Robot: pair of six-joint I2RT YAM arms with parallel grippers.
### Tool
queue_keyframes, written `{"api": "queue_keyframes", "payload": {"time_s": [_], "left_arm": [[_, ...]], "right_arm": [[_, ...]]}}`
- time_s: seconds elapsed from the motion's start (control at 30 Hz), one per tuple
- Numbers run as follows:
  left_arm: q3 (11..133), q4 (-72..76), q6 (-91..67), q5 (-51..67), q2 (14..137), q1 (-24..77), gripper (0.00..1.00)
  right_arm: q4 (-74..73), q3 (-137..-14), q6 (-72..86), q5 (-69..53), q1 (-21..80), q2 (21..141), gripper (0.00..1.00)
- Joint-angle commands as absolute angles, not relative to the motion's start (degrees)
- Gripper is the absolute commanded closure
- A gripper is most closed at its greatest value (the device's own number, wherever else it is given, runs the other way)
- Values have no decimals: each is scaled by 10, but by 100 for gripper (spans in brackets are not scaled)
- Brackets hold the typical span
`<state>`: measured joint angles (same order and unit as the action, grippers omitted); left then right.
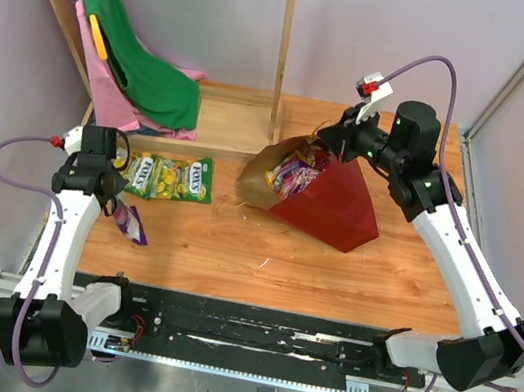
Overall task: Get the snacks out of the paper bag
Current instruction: Place the snack at the center of the board.
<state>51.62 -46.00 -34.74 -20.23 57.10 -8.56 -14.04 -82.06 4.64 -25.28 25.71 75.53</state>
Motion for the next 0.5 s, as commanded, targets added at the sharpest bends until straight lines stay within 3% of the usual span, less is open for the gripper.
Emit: {"api": "queue_keyframes", "payload": {"time_s": [0.0, 0.27, 0.47], "left_arm": [[554, -498, -409, -300, 556, -90, 99], [519, -427, -375, -246, 555, -93, 100], [508, -444, -444, -325, 597, -96, 99]], "right_arm": [[-112, -834, 42, -260, 255, 732, 99], [-108, -836, 48, -267, 255, 735, 99], [-109, -835, 48, -267, 255, 733, 99]]}}
